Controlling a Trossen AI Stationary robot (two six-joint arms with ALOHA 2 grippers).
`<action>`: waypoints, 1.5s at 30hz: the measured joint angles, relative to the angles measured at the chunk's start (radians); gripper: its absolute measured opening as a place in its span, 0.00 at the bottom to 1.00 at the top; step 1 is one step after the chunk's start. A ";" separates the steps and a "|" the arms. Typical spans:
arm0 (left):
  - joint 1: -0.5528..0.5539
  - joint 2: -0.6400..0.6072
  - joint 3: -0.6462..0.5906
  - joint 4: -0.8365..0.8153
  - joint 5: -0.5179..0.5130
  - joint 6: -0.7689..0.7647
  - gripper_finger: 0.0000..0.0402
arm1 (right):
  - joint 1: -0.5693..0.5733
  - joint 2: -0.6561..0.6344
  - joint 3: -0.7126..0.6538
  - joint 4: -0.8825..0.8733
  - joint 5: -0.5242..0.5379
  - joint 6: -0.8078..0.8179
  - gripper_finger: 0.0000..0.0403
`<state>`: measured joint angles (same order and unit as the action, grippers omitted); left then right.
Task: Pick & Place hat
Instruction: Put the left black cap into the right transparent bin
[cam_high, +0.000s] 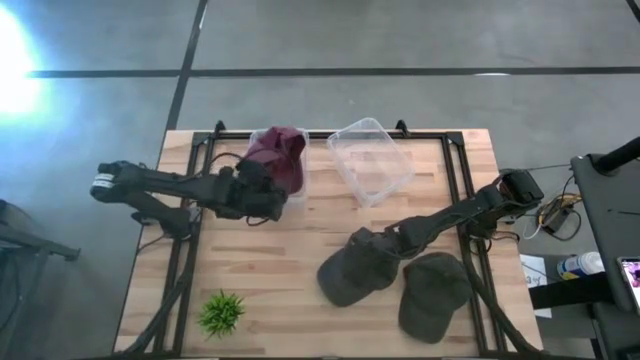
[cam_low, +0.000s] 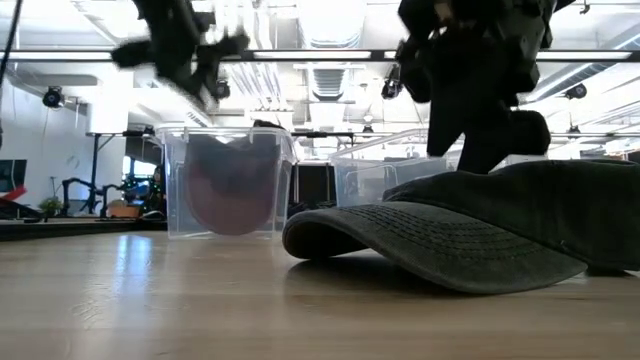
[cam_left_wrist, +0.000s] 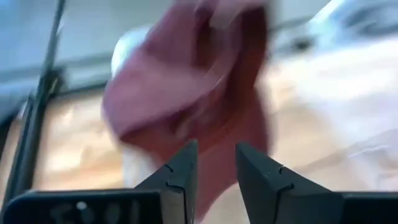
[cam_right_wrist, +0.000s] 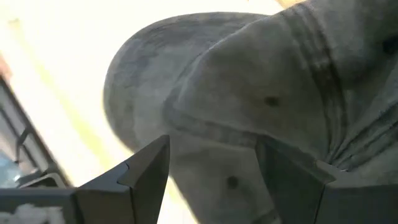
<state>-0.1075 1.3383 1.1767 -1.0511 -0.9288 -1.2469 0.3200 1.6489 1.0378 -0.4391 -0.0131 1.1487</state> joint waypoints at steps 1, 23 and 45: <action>-0.032 -0.006 0.026 0.022 -0.051 0.050 0.25 | 0.002 -0.013 0.000 -0.007 -0.002 -0.010 0.58; -0.427 0.261 -0.352 1.281 0.527 -0.122 0.26 | 0.093 0.006 -0.040 -0.061 -0.012 0.254 0.58; -0.492 0.625 -0.237 1.525 0.341 -0.501 0.46 | 0.108 0.114 -0.040 0.171 -0.010 0.222 0.58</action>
<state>-0.6000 1.9635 0.9398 0.4736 -0.5880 -1.7477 0.4278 1.7634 0.9983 -0.2680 -0.0230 1.3711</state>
